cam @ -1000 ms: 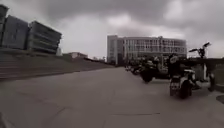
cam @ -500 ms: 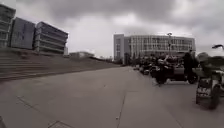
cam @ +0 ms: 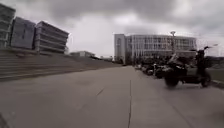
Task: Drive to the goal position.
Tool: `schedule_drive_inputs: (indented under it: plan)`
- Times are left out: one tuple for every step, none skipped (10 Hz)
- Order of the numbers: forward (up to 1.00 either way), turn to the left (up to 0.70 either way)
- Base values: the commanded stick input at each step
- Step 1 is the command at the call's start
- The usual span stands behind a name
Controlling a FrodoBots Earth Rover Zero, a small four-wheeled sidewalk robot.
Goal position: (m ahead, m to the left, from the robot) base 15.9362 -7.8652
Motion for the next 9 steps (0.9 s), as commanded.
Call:
schedule_drive_inputs:
  plan:
    - [1.00,0.00]
    - [1.00,0.00]
    - [1.00,0.00]
    - [1.00,0.00]
    - [1.00,0.00]
    - [1.00,0.00]
    - [1.00,0.00]
    - [1.00,0.00]
    - [1.00,0.00]
